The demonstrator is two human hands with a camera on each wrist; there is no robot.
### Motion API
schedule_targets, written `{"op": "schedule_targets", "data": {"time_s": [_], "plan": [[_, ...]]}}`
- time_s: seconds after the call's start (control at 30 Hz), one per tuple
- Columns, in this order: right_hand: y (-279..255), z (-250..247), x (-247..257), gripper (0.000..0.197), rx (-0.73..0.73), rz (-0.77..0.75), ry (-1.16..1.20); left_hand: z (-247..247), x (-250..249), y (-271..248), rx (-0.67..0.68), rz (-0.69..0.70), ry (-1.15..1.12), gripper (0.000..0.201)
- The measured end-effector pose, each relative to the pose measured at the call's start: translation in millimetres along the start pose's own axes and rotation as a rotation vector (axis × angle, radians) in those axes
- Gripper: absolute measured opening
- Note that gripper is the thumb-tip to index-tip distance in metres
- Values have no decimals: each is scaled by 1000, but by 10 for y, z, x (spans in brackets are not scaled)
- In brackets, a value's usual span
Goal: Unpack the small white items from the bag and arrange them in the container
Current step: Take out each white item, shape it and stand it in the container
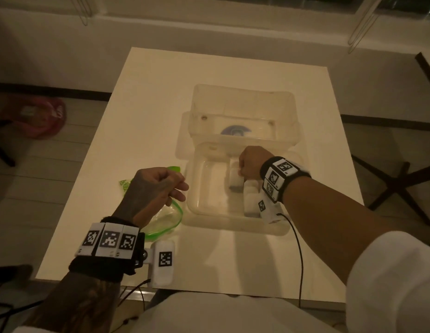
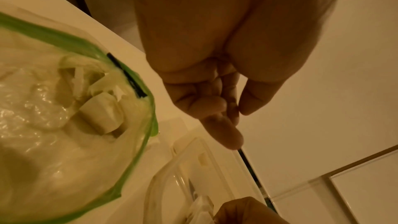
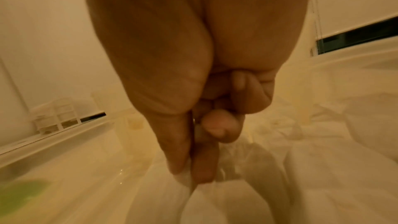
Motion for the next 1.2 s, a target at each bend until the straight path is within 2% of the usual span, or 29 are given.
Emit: {"op": "schedule_targets", "data": {"time_s": [0.13,0.3,0.43,0.63,0.7,0.77,0.83,0.93,1.03,1.2], "plan": [[64,-3,-40,31,-20,66,-9,-67,27,-59,34,-31,72,22],[94,0,-31,31,-14,79,-9,-100,278,-81,121,-173,306,24],[71,3,-29,26,-3,69,-8,-150,481,-78,76,-276,471,20],[-66,-131,75,25,-54,25,57,-243,603,109,-278,-119,910,25],[-115,-147,132,22,-62,7,87,-183,643,180,-337,-56,903,28],[-150,-143,164,17,-75,2,148,-164,664,235,-392,-65,822,36],[-183,-129,184,16,-88,1,208,-136,690,310,-402,-105,836,41],[-239,-118,208,17,-104,-9,239,-107,694,489,-350,-148,918,27],[-285,-126,219,18,-114,-25,254,-128,679,687,-303,-159,980,27],[-345,-111,225,18,-110,-37,266,-169,702,890,-302,-46,987,30]]}}
Point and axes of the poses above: each hand's wrist, its own y-axis towards the middle knuckle, its own z-axis out of the palm, x = y × z, the point moved 8 cm from there along y, towards the middle knuckle, and after that the axes turned 9 degrees about -z, right-handed, at the moved point
